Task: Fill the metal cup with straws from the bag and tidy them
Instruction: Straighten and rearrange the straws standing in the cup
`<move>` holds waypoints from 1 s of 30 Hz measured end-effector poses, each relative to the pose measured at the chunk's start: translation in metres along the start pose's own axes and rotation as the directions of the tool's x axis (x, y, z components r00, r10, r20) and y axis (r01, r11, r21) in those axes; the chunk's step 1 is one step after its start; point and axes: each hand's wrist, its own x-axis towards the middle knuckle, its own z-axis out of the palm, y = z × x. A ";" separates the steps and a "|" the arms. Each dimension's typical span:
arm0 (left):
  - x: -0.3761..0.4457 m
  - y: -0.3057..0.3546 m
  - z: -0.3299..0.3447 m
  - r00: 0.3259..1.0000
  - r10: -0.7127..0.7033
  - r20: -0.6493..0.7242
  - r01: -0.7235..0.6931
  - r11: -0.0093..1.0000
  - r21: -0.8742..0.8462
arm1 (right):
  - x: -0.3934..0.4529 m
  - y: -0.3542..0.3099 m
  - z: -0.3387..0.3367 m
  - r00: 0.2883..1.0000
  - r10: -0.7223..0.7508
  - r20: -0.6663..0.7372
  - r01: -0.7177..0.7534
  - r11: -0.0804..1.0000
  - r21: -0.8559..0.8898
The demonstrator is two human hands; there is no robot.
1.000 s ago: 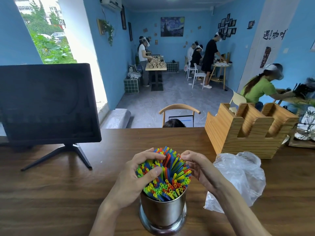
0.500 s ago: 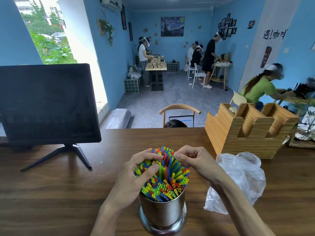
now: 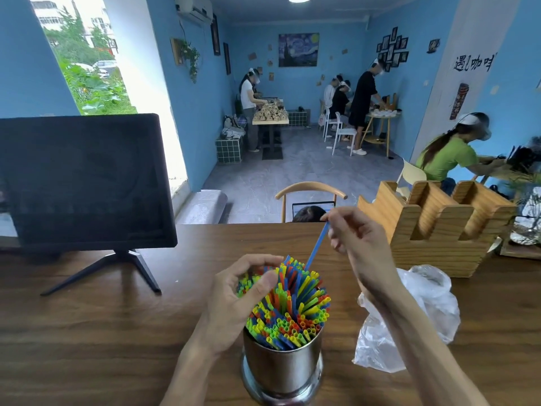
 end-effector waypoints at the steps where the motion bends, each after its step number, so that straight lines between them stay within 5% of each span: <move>1: 0.002 0.004 0.001 1.000 0.018 -0.013 -0.018 1.000 -0.010 | 0.003 -0.009 0.000 0.998 -0.040 -0.044 0.041 0.998 0.038; 7: 0.027 0.019 0.007 0.998 0.043 0.047 -0.052 0.978 0.202 | 0.022 -0.056 -0.008 0.959 -0.162 -0.233 0.227 0.930 0.287; 11: 0.036 0.028 0.010 0.993 0.082 0.090 -0.101 0.968 0.229 | 0.025 -0.061 -0.007 0.961 -0.133 -0.241 0.218 0.902 0.372; 17: 0.035 0.034 -0.005 0.982 0.129 -0.135 -0.113 0.987 0.115 | 0.013 -0.036 -0.012 0.985 -0.040 -0.167 0.114 0.881 0.460; 21: 0.037 0.043 -0.030 0.847 0.029 -0.531 -0.179 0.956 -0.233 | -0.009 -0.005 -0.017 0.995 0.046 0.088 -0.072 0.946 0.317; 25: 0.044 0.051 -0.039 0.734 0.092 -0.673 -0.234 0.964 -0.124 | -0.031 0.016 -0.013 0.921 0.059 0.386 -0.036 0.997 -0.067; 30: 0.043 0.065 -0.023 0.704 0.215 -0.677 -0.375 0.922 -0.097 | -0.031 0.031 -0.022 0.977 0.024 0.214 0.035 0.963 -0.268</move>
